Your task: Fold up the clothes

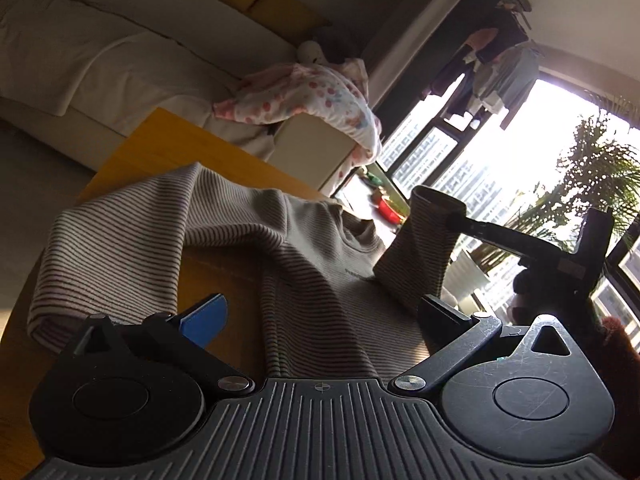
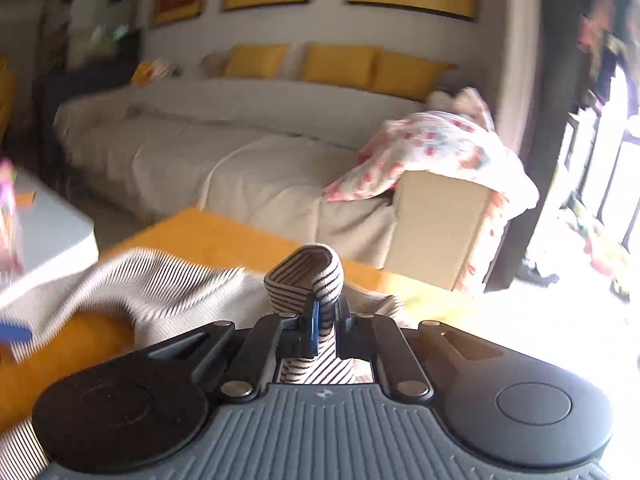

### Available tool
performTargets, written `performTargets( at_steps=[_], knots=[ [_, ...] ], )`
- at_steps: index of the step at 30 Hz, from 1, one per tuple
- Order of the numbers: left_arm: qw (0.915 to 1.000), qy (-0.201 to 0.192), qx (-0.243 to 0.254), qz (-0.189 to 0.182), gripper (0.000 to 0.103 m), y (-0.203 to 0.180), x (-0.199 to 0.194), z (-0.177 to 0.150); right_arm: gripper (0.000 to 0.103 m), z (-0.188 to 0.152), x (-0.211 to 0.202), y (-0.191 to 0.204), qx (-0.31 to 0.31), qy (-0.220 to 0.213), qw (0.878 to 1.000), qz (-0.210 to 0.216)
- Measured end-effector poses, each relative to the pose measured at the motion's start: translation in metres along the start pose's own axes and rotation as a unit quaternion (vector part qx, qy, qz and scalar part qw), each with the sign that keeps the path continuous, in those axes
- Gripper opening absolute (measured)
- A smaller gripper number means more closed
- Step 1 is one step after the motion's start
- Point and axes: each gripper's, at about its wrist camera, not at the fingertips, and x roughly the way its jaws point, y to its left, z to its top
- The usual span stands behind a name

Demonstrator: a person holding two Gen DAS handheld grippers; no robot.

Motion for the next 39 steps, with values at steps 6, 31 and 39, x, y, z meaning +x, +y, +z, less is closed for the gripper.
performTargets(
  at_steps=[6,31,39],
  knots=[
    [0.9992,-0.004,-0.020,-0.035,0.103,-0.005,0.014,0.009,0.006,0.036,-0.104,-0.140,0.198,-0.129,0.966,-0.104],
    [0.9996,-0.018,-0.023,-0.005,0.103,0.019,-0.017,0.017,0.048,0.037,0.017,0.023,0.100,-0.052,0.991,0.071],
    [0.9945,-0.015,0.092,0.049,0.103,0.002,-0.026,0.015,0.048,-0.056,0.039,-0.062,0.182,0.081,0.979,-0.039]
  ],
)
